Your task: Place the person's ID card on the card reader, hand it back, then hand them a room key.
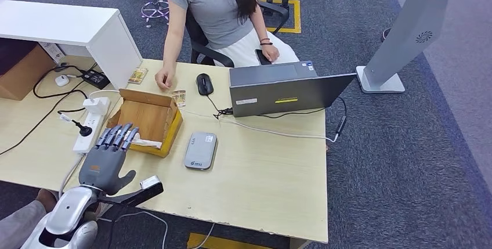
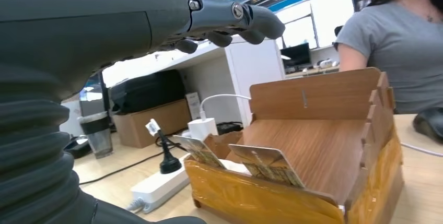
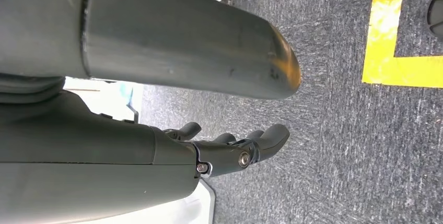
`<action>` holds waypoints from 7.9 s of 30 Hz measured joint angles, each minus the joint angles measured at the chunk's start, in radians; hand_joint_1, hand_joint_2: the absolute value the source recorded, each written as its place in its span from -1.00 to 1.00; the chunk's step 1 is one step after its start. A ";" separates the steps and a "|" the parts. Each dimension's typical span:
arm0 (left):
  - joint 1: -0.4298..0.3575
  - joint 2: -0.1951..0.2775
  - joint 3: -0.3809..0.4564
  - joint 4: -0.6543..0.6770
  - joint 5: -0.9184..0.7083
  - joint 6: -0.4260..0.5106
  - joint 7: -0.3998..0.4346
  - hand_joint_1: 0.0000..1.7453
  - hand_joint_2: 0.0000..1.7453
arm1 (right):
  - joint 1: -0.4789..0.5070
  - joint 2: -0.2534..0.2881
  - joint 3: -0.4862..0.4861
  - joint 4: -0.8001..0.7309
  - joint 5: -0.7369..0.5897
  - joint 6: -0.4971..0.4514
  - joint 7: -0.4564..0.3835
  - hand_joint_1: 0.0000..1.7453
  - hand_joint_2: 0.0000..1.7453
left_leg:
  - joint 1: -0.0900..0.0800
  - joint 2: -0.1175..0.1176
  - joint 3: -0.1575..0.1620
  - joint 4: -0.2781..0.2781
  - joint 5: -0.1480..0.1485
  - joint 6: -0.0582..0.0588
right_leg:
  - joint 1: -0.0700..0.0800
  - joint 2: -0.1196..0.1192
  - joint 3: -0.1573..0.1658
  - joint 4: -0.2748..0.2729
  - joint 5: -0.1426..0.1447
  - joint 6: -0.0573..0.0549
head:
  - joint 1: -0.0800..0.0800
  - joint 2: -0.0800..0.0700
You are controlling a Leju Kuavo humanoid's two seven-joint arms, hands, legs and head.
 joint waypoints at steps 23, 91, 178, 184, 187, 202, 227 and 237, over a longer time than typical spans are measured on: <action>-0.152 -0.036 -0.001 0.117 0.046 -0.054 -0.002 -1.00 1.00 | -0.004 0.000 0.000 0.000 0.009 0.009 0.002 -1.00 -1.00 | 0.000 0.000 0.000 0.000 0.000 -0.001 | 0.000 0.000 -0.001 0.000 0.001 0.001 | 0.000 0.000; -0.269 -0.051 0.010 0.370 0.081 -0.024 -0.023 -1.00 1.00 | -0.005 -0.004 0.000 0.000 0.045 0.025 -0.011 -1.00 -1.00 | 0.000 0.000 0.000 0.000 0.001 0.000 | 0.000 0.000 -0.001 0.000 0.001 0.001 | 0.000 0.000; -0.626 -0.069 -0.108 0.366 0.137 -0.076 -0.068 1.00 1.00 | -0.015 -0.010 0.000 0.000 0.082 0.042 -0.029 -1.00 -1.00 | 0.000 -0.003 -0.005 0.001 0.009 -0.001 | 0.000 -0.003 -0.005 0.000 0.009 0.000 | 0.000 0.000; -0.775 -0.081 -0.167 0.438 0.134 -0.098 -0.053 1.00 1.00 | -0.016 -0.012 0.000 0.000 0.090 0.046 -0.034 -1.00 -1.00 | 0.000 -0.003 -0.007 0.001 0.011 -0.001 | 0.000 -0.002 -0.008 0.000 0.010 0.000 | 0.000 0.000; -0.876 -0.091 -0.201 0.493 0.135 -0.116 -0.046 1.00 1.00 | -0.018 -0.013 0.002 0.000 0.096 0.052 -0.035 -1.00 -1.00 | 0.000 -0.003 -0.008 0.001 0.012 0.000 | 0.000 -0.002 -0.008 0.000 0.011 0.001 | 0.000 0.000; -1.110 -0.160 -0.289 0.652 0.135 -0.138 -0.037 1.00 1.00 | -0.021 -0.015 0.010 0.000 0.107 0.060 -0.045 -1.00 -1.00 | 0.000 -0.001 -0.008 0.001 0.013 0.000 | 0.000 0.000 -0.009 0.000 0.012 0.001 | 0.000 0.000; -1.052 -0.147 -0.309 0.670 0.126 -0.062 -0.008 -1.00 -1.00 | -0.021 -0.016 0.012 0.000 0.113 0.062 -0.028 -1.00 -1.00 | 0.000 -0.002 -0.009 0.001 0.013 -0.001 | 0.000 0.000 -0.009 0.001 0.012 0.001 | 0.000 0.000; -1.009 -0.130 -0.309 0.669 0.138 -0.033 -0.008 -1.00 -1.00 | -0.020 -0.016 0.012 0.000 0.111 0.060 -0.022 -1.00 -1.00 | 0.000 -0.002 -0.009 0.001 0.013 -0.001 | 0.000 0.000 -0.009 0.001 0.012 0.001 | 0.000 0.000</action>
